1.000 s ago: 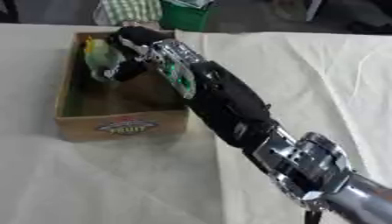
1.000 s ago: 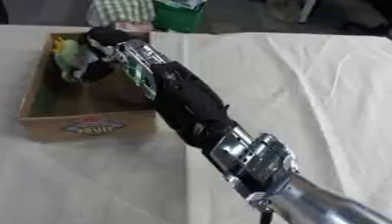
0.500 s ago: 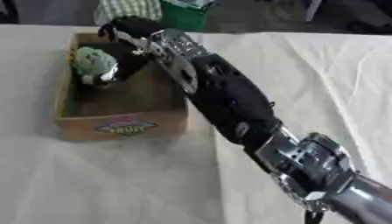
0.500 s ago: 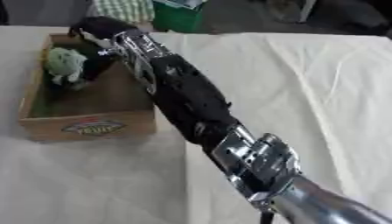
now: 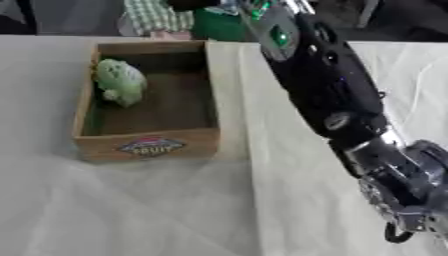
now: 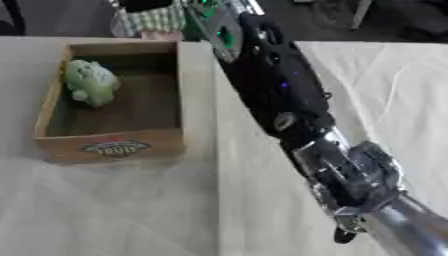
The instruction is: Pick up objects on the table and place them in the box.
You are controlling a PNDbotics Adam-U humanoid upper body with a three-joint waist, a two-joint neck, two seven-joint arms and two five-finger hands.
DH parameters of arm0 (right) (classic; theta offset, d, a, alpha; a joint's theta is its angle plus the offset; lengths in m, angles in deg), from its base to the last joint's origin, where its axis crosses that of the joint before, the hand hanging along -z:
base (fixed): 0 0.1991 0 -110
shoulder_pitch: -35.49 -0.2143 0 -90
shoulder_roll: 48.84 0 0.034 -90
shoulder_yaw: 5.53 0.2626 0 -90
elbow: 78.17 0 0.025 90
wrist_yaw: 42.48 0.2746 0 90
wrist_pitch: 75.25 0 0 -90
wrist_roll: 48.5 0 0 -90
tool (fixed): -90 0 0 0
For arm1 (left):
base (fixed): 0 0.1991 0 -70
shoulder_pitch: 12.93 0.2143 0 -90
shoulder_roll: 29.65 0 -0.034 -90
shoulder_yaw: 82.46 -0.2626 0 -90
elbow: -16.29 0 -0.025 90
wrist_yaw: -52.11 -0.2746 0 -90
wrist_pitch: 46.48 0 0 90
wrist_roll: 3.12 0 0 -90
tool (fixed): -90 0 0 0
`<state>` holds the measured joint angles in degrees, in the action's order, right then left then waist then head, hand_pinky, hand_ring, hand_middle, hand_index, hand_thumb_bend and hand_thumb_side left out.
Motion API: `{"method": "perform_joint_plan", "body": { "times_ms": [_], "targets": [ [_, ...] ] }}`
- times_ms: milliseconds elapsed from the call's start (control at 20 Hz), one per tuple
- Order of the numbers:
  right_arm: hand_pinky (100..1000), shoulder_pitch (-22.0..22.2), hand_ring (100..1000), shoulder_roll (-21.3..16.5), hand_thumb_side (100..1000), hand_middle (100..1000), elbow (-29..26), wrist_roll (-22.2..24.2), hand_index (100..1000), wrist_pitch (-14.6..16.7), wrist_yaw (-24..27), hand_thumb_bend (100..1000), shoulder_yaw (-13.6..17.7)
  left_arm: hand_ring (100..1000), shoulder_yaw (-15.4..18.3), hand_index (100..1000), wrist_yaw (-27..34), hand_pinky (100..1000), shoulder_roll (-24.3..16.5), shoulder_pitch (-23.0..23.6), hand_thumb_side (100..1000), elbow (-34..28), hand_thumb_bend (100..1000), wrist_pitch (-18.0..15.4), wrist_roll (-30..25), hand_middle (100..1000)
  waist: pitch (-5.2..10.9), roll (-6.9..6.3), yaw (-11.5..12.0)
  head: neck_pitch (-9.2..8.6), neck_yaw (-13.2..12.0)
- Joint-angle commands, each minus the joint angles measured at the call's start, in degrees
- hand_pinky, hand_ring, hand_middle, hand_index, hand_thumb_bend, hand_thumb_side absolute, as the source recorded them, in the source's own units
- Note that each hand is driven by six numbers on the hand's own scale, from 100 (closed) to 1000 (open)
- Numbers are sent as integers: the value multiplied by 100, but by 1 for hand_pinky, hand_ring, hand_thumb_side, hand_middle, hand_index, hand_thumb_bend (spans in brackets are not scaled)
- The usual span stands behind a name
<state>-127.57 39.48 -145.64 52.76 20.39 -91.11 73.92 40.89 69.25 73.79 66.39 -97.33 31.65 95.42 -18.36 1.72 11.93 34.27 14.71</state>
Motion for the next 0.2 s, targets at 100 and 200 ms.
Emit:
{"method": "perform_joint_plan", "body": {
  "times_ms": [100,200],
  "targets": [
    [873,104,824,-590,614,699,-654,-285,870,-172,372,100,129,534,68,707,-44,759,-159,-1,569,-98,100,-11,58,523,151,-63,-70,41,-140],
    [868,287,815,-851,635,695,-921,-434,866,-254,536,100,152,534,80,707,-56,759,-166,3,569,-98,100,-17,80,523,164,-77,-128,40,-203]
  ]
}}
